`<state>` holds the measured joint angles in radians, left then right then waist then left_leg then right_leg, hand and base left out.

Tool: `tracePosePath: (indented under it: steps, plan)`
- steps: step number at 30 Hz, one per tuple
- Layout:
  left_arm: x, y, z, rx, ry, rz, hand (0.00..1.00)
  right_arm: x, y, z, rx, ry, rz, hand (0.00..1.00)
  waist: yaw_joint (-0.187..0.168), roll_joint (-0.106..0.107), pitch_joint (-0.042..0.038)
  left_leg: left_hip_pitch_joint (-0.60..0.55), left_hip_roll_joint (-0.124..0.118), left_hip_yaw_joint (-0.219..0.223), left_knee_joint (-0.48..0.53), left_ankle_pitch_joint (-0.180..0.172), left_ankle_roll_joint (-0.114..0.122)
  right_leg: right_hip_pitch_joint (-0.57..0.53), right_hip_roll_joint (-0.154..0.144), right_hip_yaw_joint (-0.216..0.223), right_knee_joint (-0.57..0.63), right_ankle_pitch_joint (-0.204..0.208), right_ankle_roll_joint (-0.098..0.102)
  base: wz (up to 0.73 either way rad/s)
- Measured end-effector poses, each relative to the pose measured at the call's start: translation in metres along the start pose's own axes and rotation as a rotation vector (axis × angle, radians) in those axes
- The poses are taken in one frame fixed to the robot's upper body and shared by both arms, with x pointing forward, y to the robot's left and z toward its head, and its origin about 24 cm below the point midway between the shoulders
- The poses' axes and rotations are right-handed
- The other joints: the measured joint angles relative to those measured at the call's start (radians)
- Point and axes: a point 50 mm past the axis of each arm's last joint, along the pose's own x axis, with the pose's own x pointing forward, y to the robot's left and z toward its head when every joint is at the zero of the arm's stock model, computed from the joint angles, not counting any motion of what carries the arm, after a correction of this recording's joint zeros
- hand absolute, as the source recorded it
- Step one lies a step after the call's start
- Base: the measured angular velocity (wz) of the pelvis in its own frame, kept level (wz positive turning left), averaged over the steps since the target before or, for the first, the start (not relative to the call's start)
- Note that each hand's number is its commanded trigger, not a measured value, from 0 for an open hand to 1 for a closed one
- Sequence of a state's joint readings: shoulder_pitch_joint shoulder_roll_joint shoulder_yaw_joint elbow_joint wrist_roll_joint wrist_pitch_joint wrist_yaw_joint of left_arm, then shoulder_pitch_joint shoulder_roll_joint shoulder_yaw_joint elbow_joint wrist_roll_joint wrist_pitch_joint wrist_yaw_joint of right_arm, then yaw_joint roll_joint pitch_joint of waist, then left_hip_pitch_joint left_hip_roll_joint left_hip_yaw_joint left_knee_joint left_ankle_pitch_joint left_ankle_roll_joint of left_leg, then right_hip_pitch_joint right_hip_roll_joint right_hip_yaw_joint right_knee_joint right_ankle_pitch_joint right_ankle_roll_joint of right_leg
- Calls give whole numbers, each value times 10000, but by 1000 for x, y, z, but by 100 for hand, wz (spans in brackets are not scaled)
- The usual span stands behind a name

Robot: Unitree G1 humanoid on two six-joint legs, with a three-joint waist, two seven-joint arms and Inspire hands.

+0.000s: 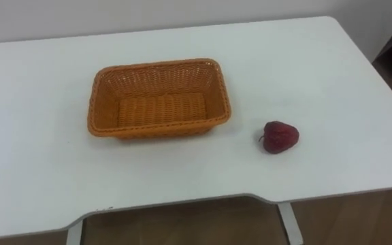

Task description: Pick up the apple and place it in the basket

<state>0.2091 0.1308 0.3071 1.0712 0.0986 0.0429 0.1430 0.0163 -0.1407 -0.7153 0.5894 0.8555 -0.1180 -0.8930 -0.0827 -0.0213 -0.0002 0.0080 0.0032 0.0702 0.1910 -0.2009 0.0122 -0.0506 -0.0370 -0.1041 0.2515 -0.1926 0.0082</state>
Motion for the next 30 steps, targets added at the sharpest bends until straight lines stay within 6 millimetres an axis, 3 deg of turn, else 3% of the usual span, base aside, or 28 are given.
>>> tracePosePath:
  steps: [3,5,9,12,16,20,28,30]
  plan:
    - [0,-2,4,271,-223,-60,0,-18,19,23,-294,-1960,581,0,74,-4,2,-155,1,1,66,1,1,-127,0,2,68,25,-7,0]
    - [0,-5,5,588,-286,-152,0,-42,37,42,-549,-4057,1369,0,98,26,5,-175,7,4,61,2,0,-197,9,7,64,46,-18,0]
    - [-1,-10,8,1040,-556,-355,0,-80,56,59,-714,-6687,2693,0,235,-11,25,-148,22,80,-10,4,-3,-231,37,92,47,45,-20,-4]
    - [-1,-12,9,1093,-700,-388,0,-96,60,62,-922,-7876,3410,0,376,-74,38,-148,21,118,-36,3,-3,-238,42,141,-11,47,-15,-5]
    - [-1,-13,12,1292,-808,-459,0,-116,65,54,-1377,-8626,4695,0,603,-98,18,-151,20,133,-85,3,-3,-220,53,170,-160,118,6,-4]
    - [-1,-17,16,1333,-1012,-659,0,-138,73,31,-2727,-9360,6629,0,652,-60,1,-159,35,121,-91,4,-3,-213,47,96,-148,125,-4,0]
    - [-3,-22,17,1465,-1324,-901,0,-151,78,11,-4105,-9367,8816,0,874,-13,-4,-120,52,90,-92,3,-3,-133,45,-2,-169,146,-28,3]
    - [-3,-22,17,1460,-1342,-893,0,-150,77,9,-4298,-9332,8997,0,905,14,32,-33,56,87,-93,3,-3,-31,44,-33,-197,155,-30,2]
